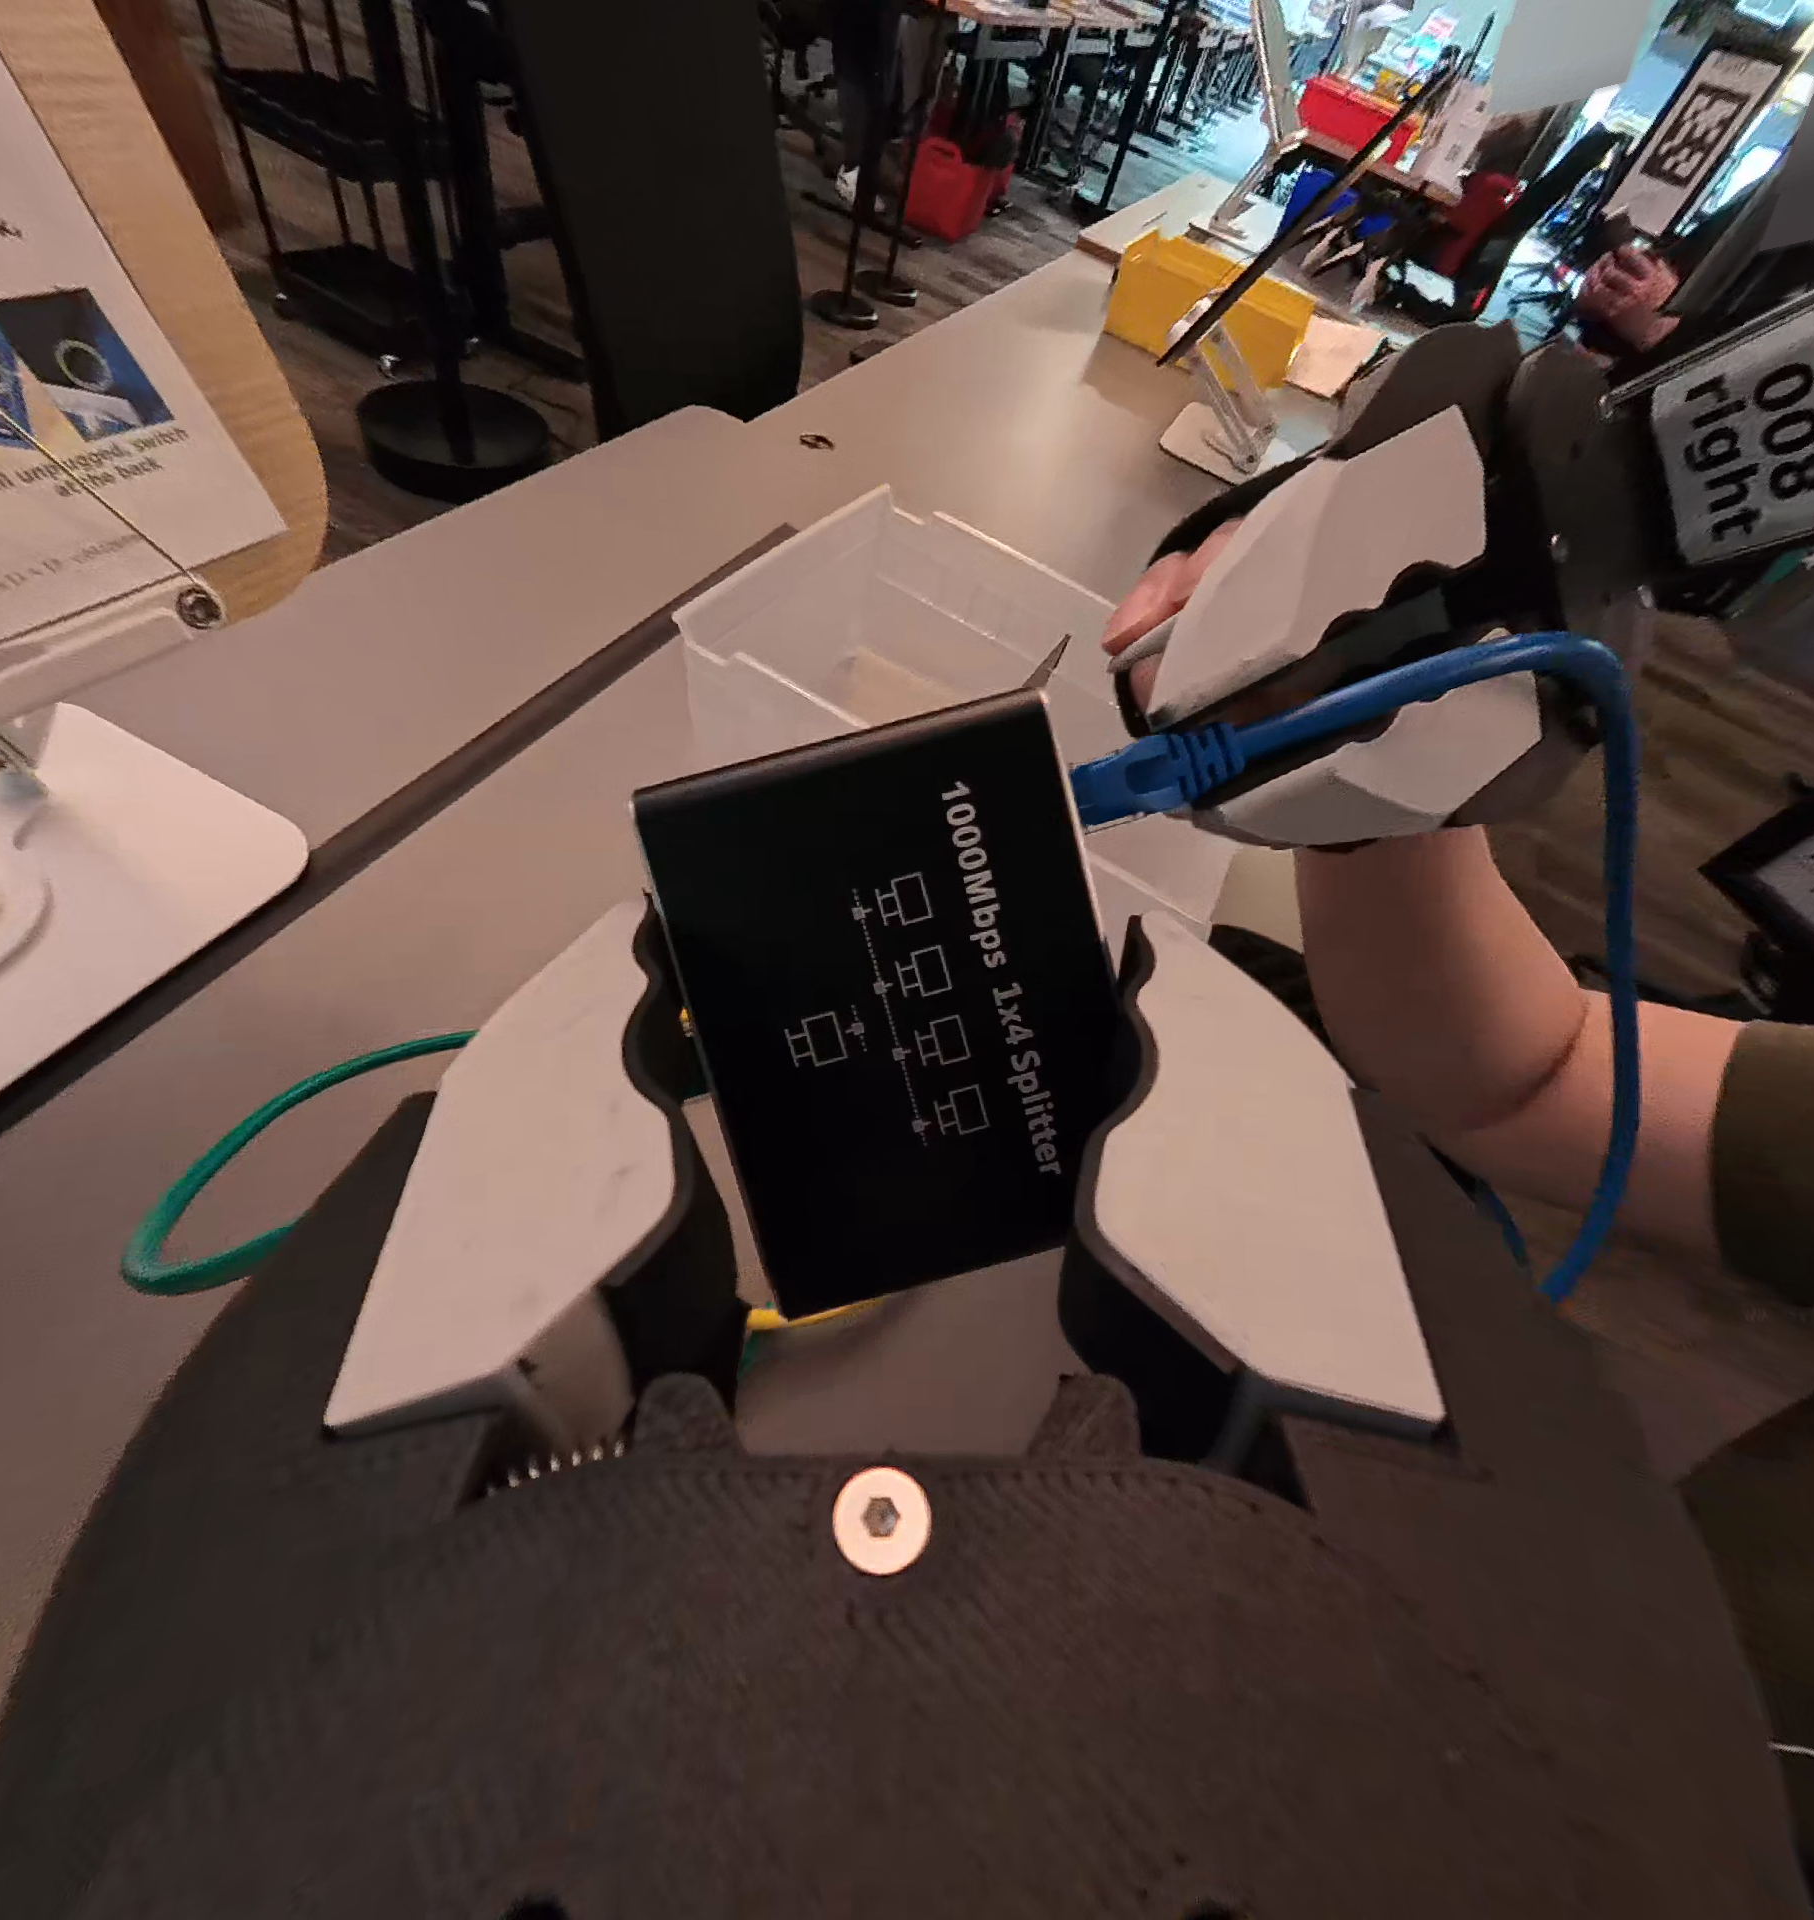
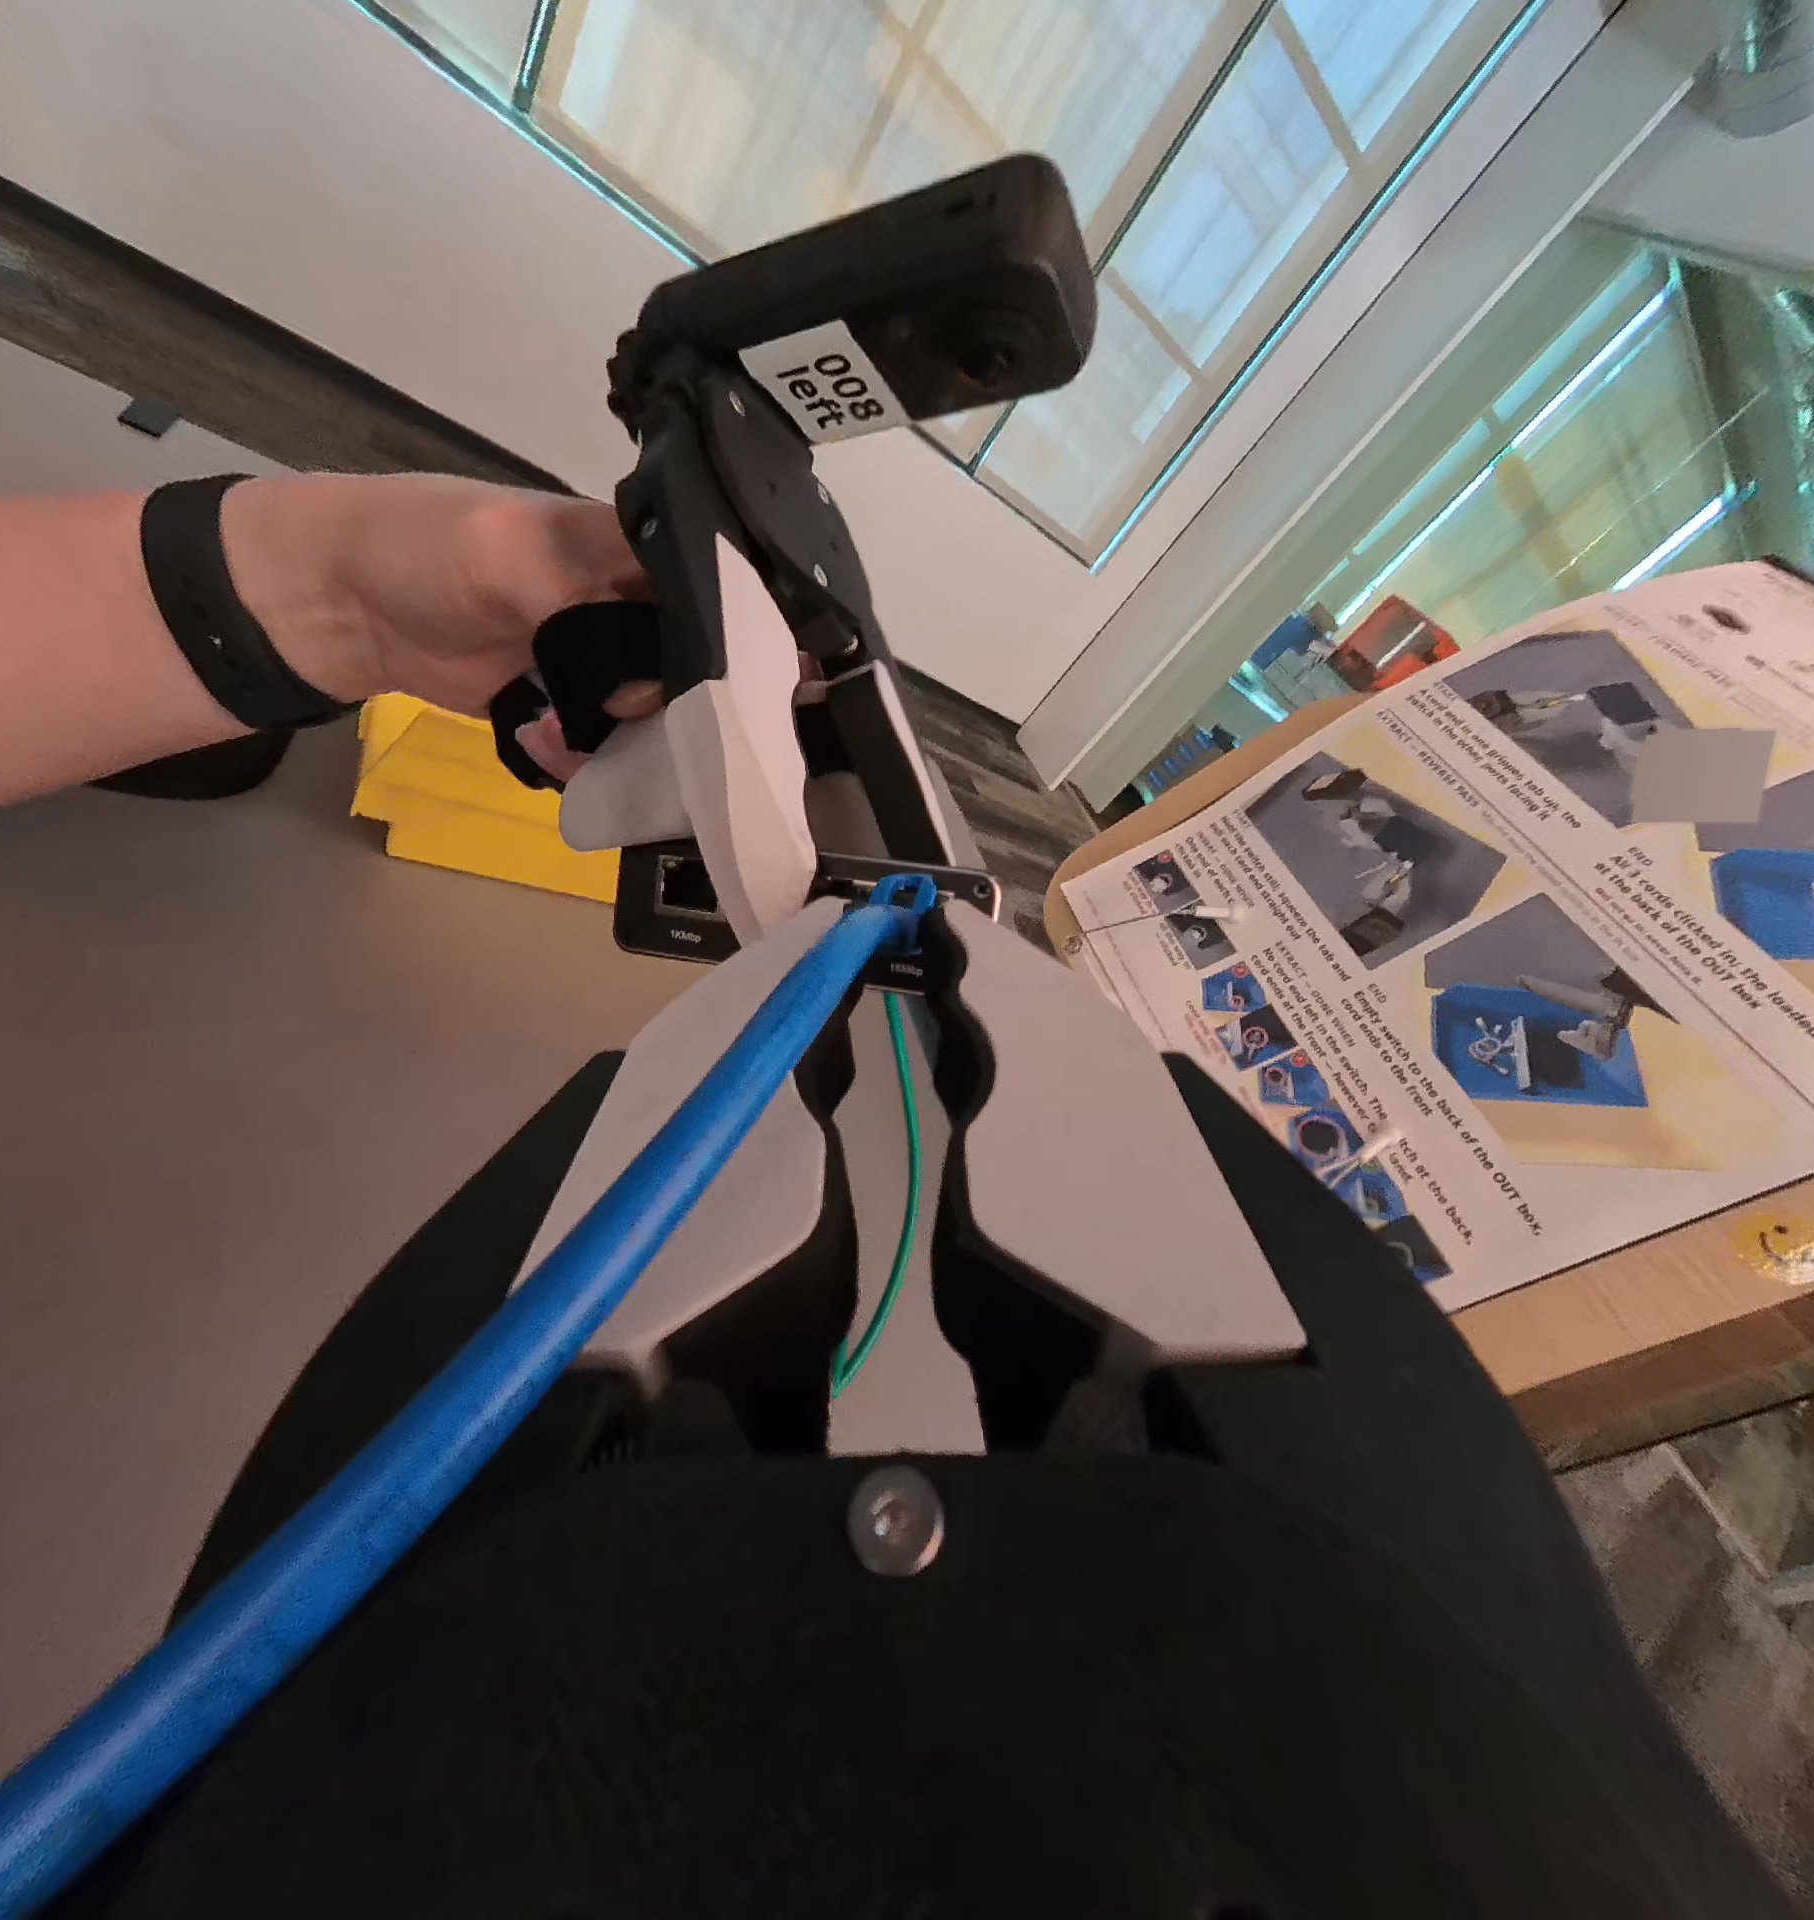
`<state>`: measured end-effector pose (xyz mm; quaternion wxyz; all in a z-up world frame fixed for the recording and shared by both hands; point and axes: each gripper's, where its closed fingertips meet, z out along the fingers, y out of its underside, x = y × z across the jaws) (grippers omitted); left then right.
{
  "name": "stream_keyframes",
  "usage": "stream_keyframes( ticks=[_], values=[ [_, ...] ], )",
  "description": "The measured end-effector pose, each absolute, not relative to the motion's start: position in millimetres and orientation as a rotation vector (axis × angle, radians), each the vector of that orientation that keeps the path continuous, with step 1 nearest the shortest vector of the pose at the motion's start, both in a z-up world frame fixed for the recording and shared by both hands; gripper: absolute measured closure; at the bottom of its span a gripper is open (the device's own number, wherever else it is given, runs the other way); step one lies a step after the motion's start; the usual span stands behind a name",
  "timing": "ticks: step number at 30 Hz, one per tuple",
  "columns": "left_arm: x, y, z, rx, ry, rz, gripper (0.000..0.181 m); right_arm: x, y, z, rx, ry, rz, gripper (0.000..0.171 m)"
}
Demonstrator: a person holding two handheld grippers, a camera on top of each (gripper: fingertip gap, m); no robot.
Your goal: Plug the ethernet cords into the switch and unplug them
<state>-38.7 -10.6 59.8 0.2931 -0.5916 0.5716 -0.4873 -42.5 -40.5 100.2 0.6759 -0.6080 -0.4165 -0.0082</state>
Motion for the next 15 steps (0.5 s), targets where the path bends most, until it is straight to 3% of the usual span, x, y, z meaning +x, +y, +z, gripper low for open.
stream_keyframes(
  ticks=[15],
  values=[
    [-39, 2, 57, -1.616, 1.475, -1.172, 0.103, -43, -29, 94, -1.402, -0.898, -0.026, 0.159]
  ],
)
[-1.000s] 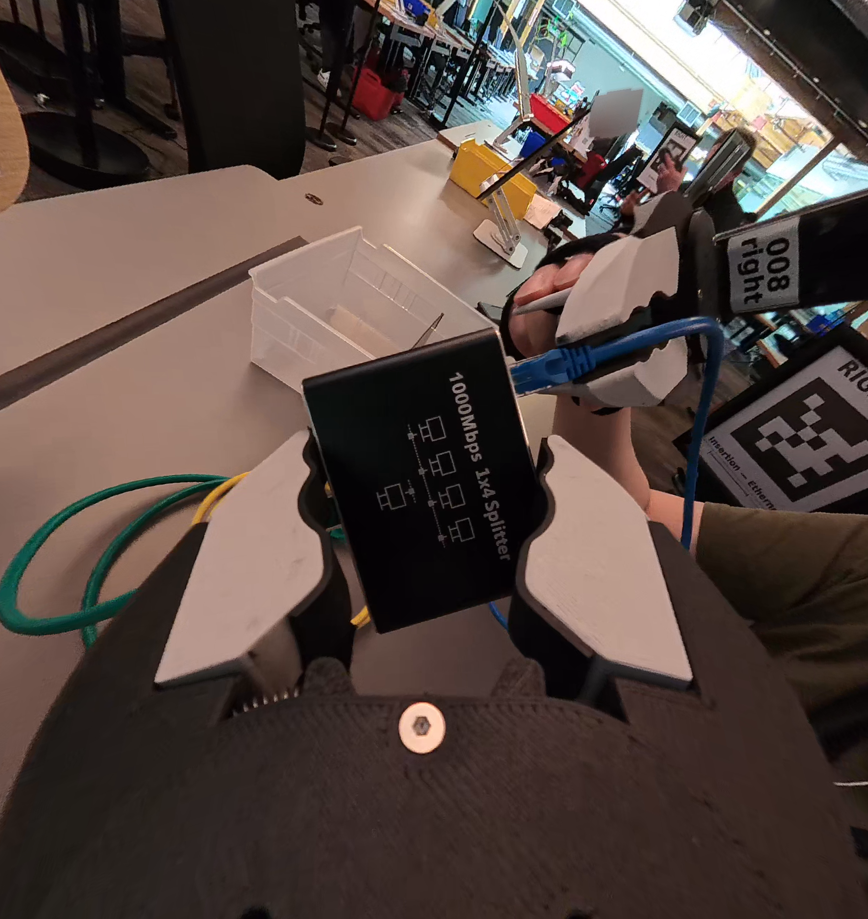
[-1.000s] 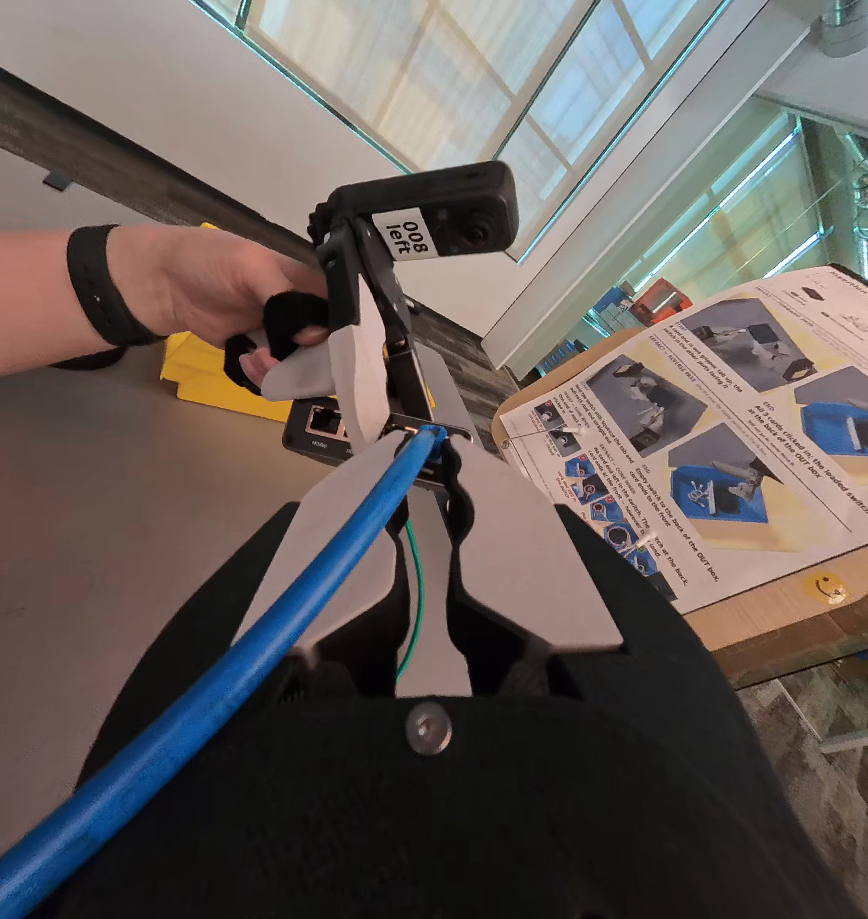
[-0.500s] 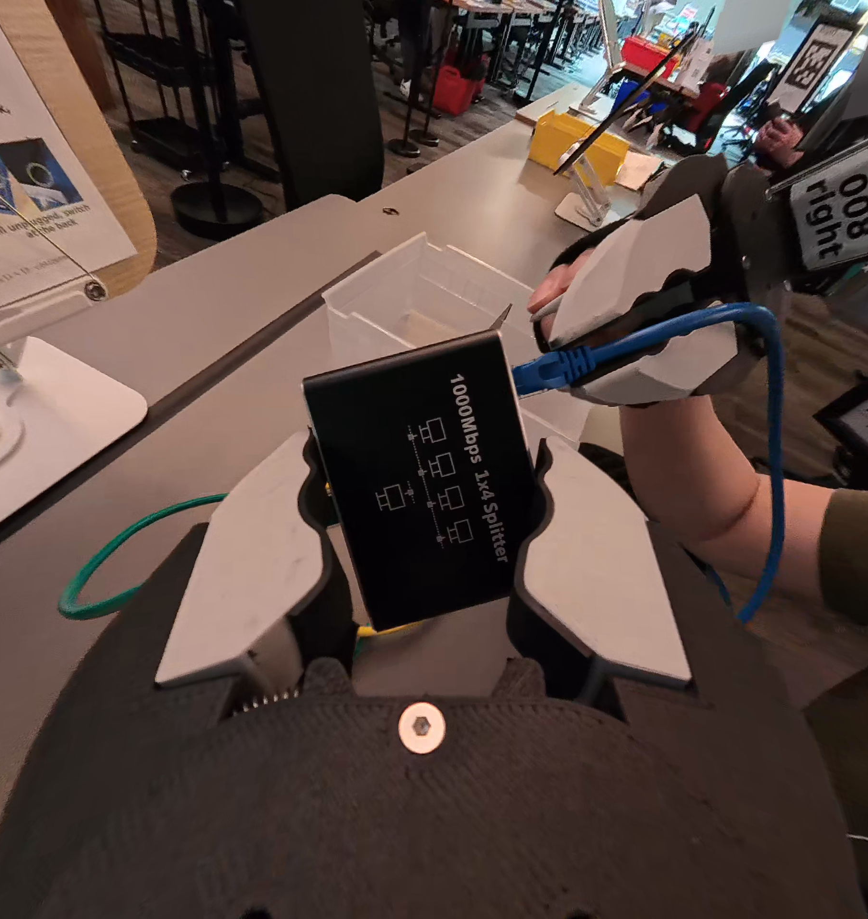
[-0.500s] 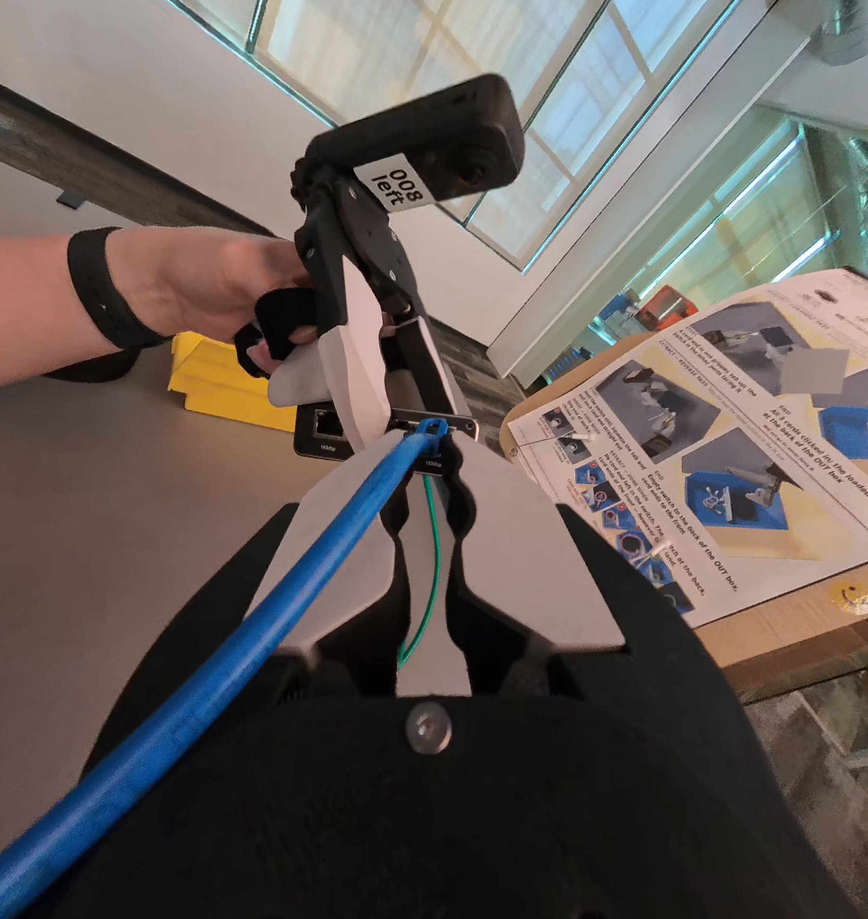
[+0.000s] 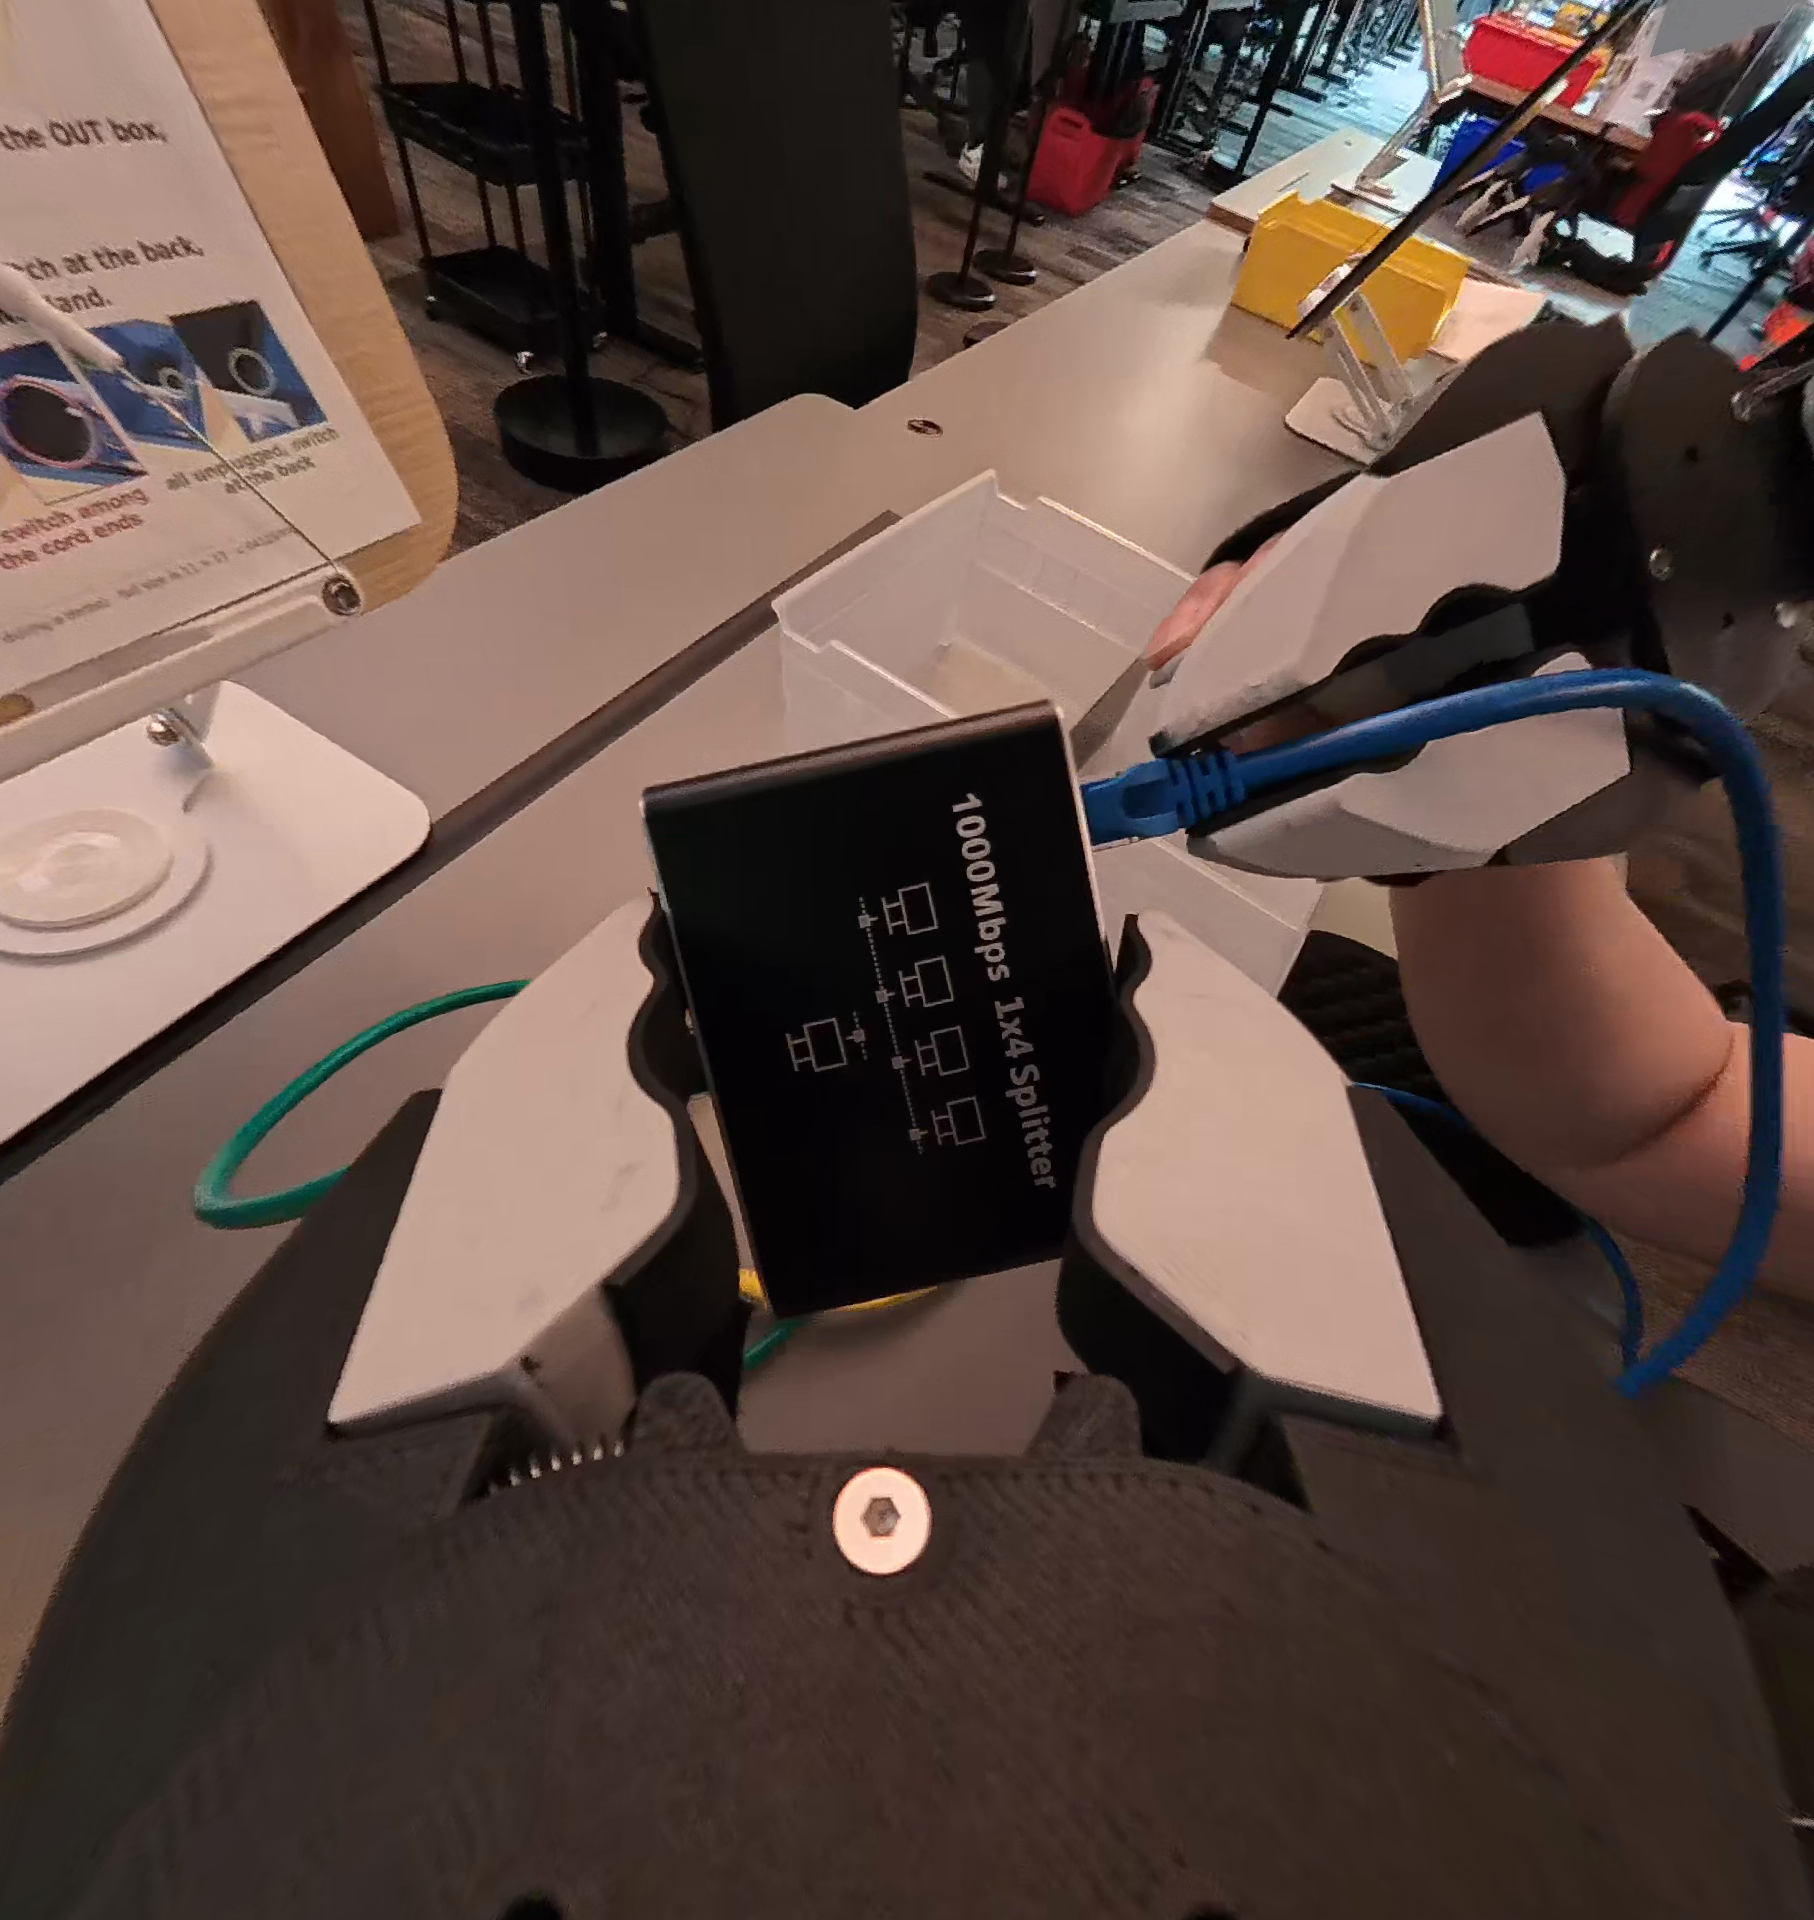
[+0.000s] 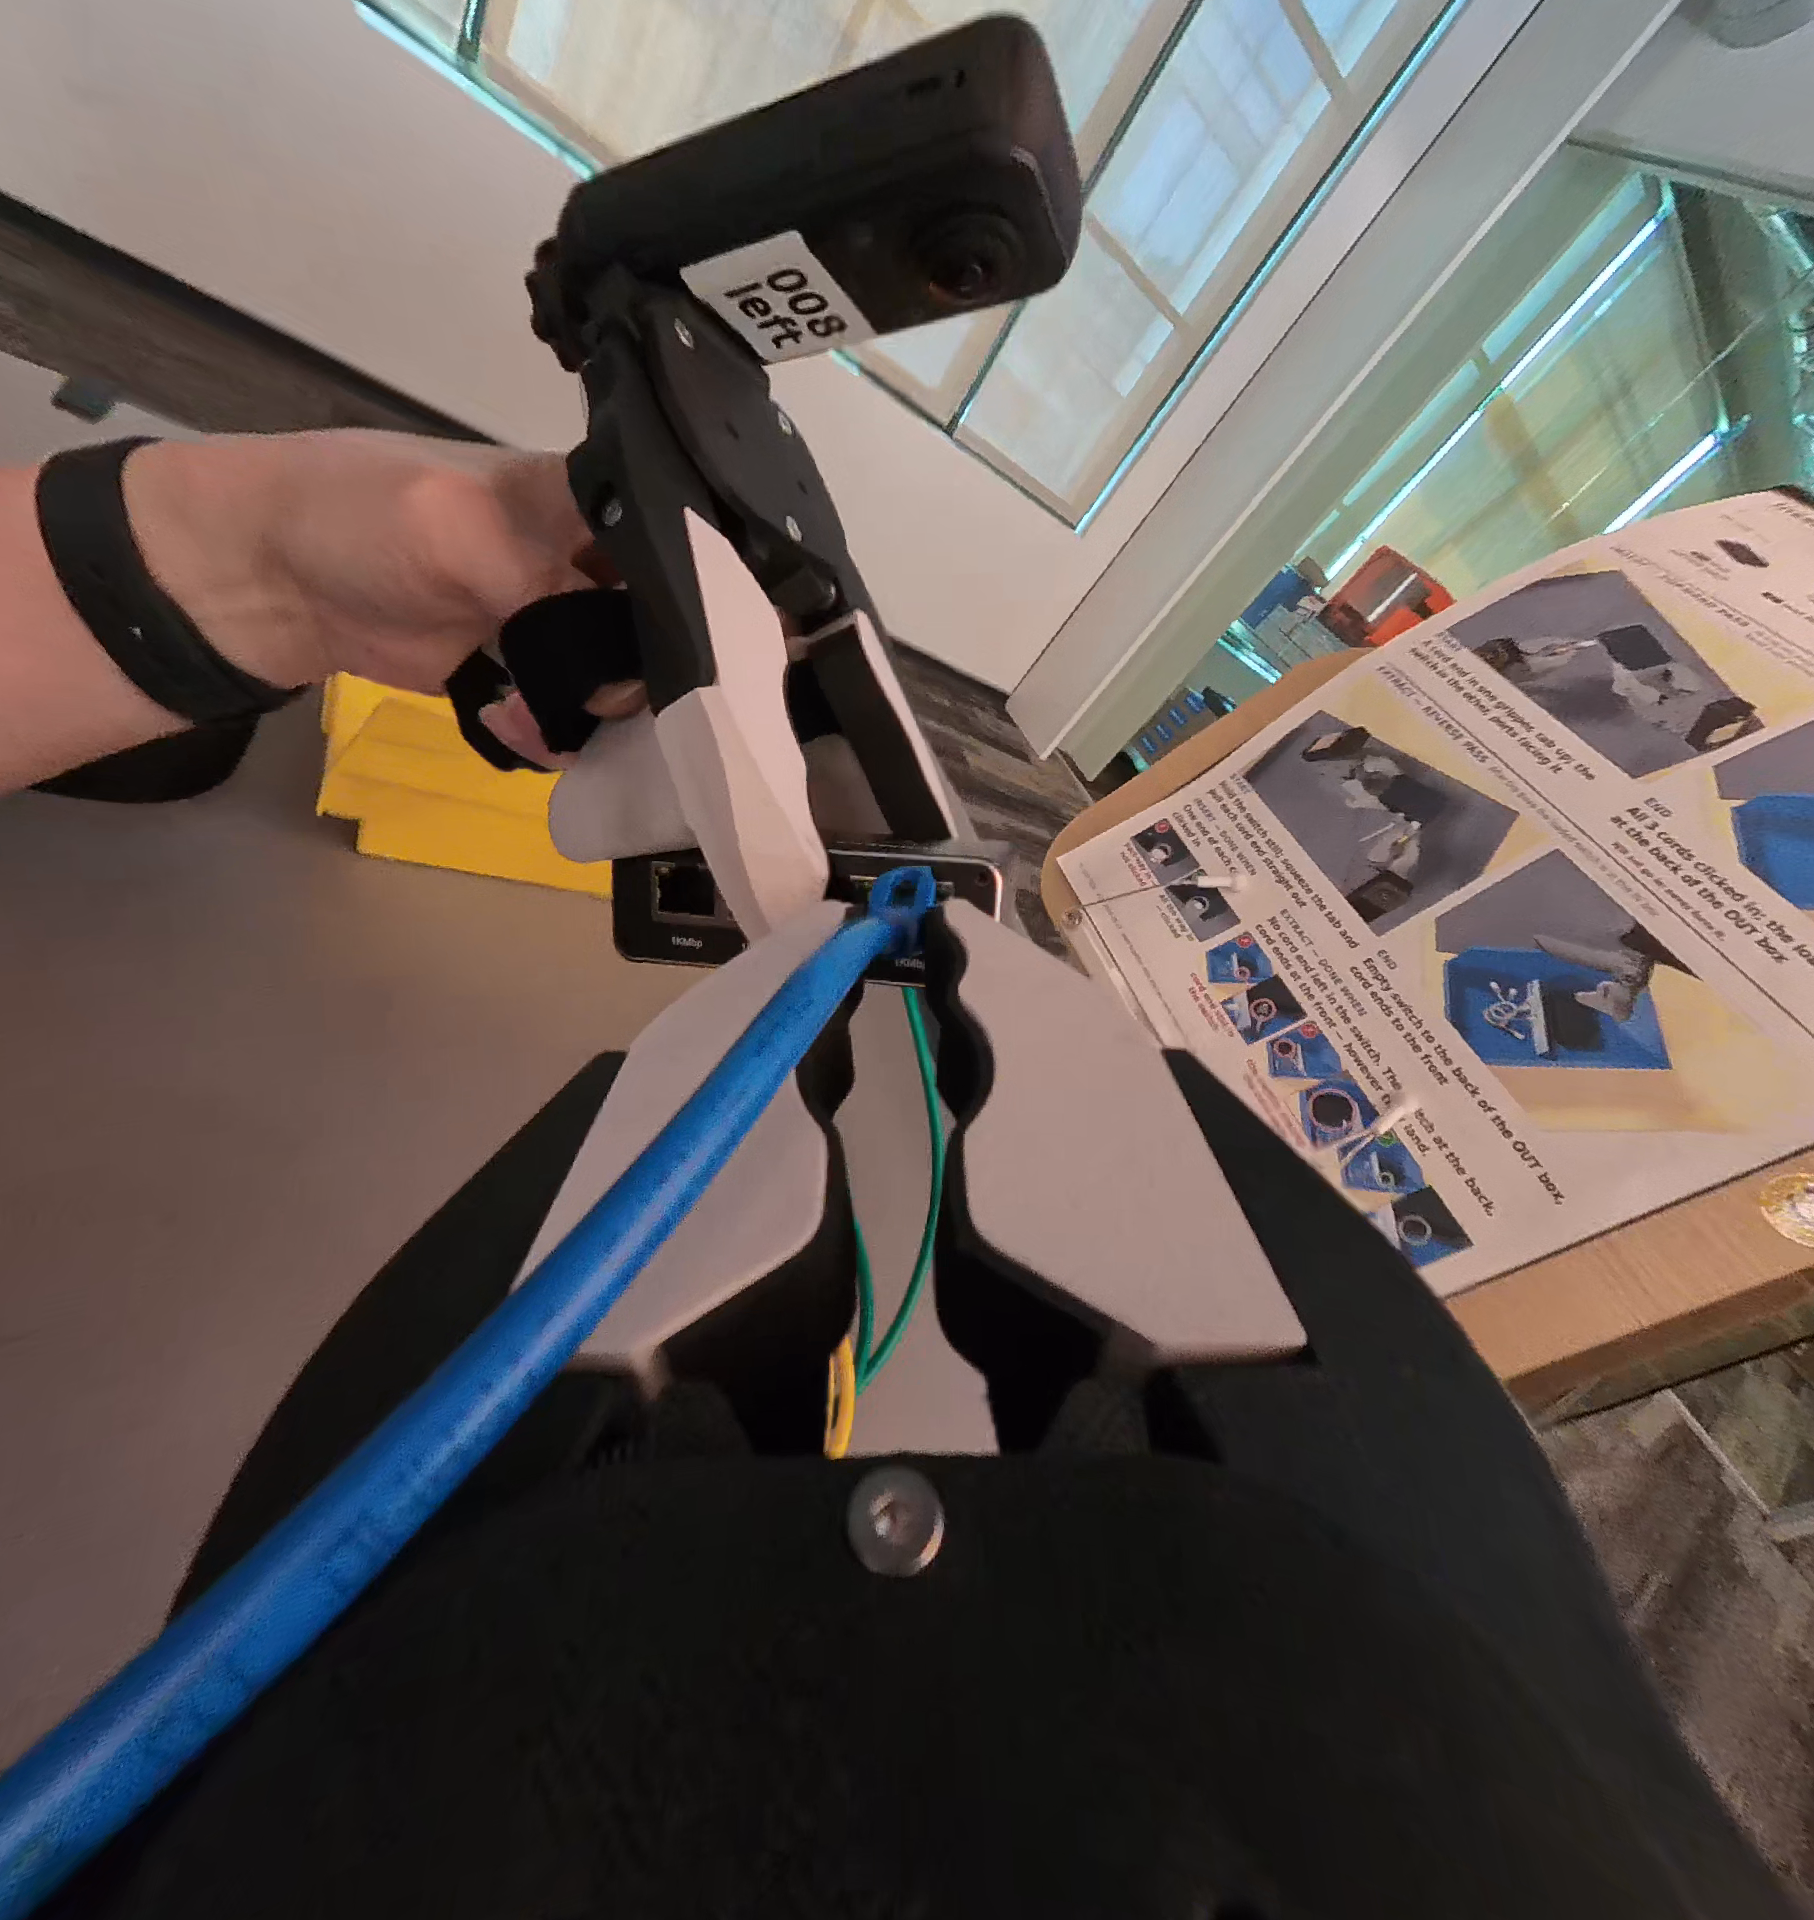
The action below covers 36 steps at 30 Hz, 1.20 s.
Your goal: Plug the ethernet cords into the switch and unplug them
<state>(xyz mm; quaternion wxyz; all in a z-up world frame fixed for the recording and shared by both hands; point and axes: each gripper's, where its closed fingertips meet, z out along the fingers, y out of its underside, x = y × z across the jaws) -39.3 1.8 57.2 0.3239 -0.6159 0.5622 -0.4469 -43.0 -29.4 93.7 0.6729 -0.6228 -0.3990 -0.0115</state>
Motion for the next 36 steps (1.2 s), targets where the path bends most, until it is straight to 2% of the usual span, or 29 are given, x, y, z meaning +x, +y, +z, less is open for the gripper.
stream_keyframes(
  ticks=[6, 12, 18, 24, 28, 29, 30, 33, 36],
  values=[
    [-58, -1, 68, -1.615, 1.537, -1.204, 0.103, -59, -37, 98, -1.385, -0.907, 0.110, 0.157],
    [-82, 19, 90, -1.585, 1.403, -1.273, 0.103, -34, -24, 86, -1.514, -0.786, 0.194, 0.154],
    [-99, 25, 98, -1.557, 1.393, -1.264, 0.103, -16, 40, -7, -1.927, -0.293, 0.430, 0.147],
    [-98, 20, 91, -1.572, 1.454, -1.236, 0.103, 22, 68, -115, -2.216, -0.311, -0.128, 0.126],
    [-94, 18, 84, -1.584, 1.493, -1.217, 0.103, 22, 62, -156, -2.397, -0.252, 0.041, 0.137],
    [-93, 17, 82, -1.589, 1.499, -1.214, 0.103, 15, 59, -159, -2.426, -0.247, 0.127, 0.159],
    [-92, 18, 81, -1.597, 1.502, -1.210, 0.103, 10, 57, -159, -2.446, -0.241, 0.195, 0.163],
    [-91, 23, 75, -1.627, 1.501, -1.170, 0.103, 14, 59, -133, -2.371, -0.240, 0.154, 0.164],
    [-93, 24, 71, -1.642, 1.510, -1.176, 0.103, 15, 57, -80, -2.230, -0.241, 0.110, 0.165]
  ],
)
